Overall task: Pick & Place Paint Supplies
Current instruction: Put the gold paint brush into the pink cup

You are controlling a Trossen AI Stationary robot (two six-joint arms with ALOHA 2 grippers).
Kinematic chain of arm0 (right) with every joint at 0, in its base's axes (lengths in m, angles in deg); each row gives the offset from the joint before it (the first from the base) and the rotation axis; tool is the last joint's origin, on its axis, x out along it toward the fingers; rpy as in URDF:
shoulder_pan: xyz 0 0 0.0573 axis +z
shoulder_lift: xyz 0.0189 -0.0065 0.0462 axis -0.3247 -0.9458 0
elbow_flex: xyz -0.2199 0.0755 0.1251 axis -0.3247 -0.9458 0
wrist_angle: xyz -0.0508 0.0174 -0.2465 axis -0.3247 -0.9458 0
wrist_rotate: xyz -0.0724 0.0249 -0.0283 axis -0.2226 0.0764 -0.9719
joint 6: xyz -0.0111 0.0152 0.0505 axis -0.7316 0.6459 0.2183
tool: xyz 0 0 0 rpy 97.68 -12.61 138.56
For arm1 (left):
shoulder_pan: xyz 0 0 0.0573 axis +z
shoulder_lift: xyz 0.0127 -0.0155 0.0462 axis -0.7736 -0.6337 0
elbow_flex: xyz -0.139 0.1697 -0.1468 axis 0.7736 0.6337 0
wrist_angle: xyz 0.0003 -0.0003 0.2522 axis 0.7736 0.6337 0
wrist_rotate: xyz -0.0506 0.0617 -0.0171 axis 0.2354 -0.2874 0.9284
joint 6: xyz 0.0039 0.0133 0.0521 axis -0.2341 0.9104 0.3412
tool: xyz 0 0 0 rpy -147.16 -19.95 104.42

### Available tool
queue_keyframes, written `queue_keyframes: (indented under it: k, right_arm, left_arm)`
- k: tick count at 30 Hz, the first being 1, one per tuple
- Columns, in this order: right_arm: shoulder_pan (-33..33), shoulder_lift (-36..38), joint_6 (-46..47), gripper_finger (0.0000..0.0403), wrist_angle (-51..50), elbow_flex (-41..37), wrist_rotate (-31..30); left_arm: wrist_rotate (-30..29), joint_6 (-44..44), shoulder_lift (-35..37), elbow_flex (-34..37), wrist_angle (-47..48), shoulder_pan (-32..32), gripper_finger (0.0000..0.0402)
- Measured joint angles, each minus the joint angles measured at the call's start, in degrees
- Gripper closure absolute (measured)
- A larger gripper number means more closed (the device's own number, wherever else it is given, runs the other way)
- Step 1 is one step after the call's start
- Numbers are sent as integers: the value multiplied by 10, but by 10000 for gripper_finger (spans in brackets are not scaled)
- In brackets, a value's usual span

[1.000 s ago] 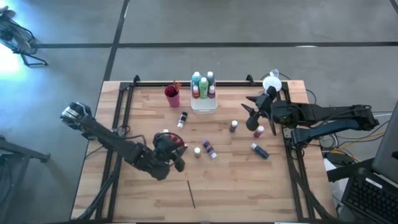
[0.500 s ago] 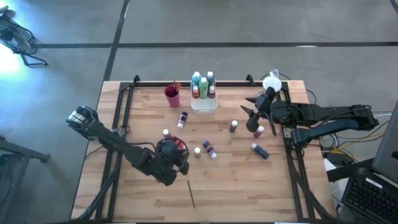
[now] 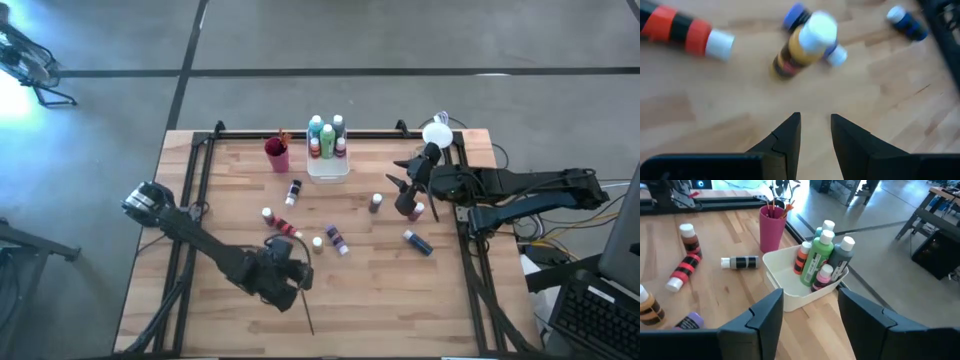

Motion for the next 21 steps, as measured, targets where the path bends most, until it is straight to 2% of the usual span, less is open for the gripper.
queue_keyframes:
  k: [9, 21]
  right_arm:
    - [0, -26, 0, 196, 0, -12, 0]
    - [0, -59, 4, 186, -12, -19, 0]
  left_arm:
    - [47, -114, -85, -148, 238, -19, 290]
    - [101, -147, -139, -160, 227, -16, 289]
